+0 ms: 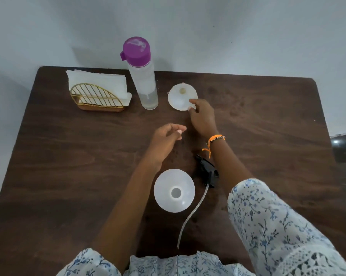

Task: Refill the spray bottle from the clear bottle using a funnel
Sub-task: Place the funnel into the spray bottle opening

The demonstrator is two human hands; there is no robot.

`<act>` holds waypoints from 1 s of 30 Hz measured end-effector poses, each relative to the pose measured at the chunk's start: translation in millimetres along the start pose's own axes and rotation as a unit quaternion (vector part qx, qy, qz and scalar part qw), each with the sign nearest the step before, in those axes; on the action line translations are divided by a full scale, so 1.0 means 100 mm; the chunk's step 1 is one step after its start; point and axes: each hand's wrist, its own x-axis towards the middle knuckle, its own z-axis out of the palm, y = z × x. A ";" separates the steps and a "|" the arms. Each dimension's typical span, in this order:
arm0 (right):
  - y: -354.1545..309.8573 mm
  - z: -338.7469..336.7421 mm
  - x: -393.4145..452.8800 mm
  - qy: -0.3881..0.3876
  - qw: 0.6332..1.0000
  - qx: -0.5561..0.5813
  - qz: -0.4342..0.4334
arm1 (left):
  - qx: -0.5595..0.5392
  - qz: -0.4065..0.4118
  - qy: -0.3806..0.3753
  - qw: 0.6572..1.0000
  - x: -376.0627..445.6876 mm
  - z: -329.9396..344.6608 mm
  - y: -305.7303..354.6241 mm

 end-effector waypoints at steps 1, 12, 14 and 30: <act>0.03 0.00 -0.07 0.023 0.999 0.021 0.009 | 0.008 0.000 -0.012 1.000 -0.04 -0.01 -0.02; -0.14 -0.41 -0.92 0.162 0.962 0.215 0.053 | 0.014 0.049 0.021 0.998 -0.54 -0.21 -0.04; -0.20 -0.48 -1.12 0.167 0.947 0.269 0.056 | 0.002 0.067 0.026 0.997 -0.65 -0.25 -0.06; -0.55 -0.85 -2.02 0.098 0.946 0.310 0.008 | -0.009 0.169 -0.016 0.985 -1.26 -0.22 -0.34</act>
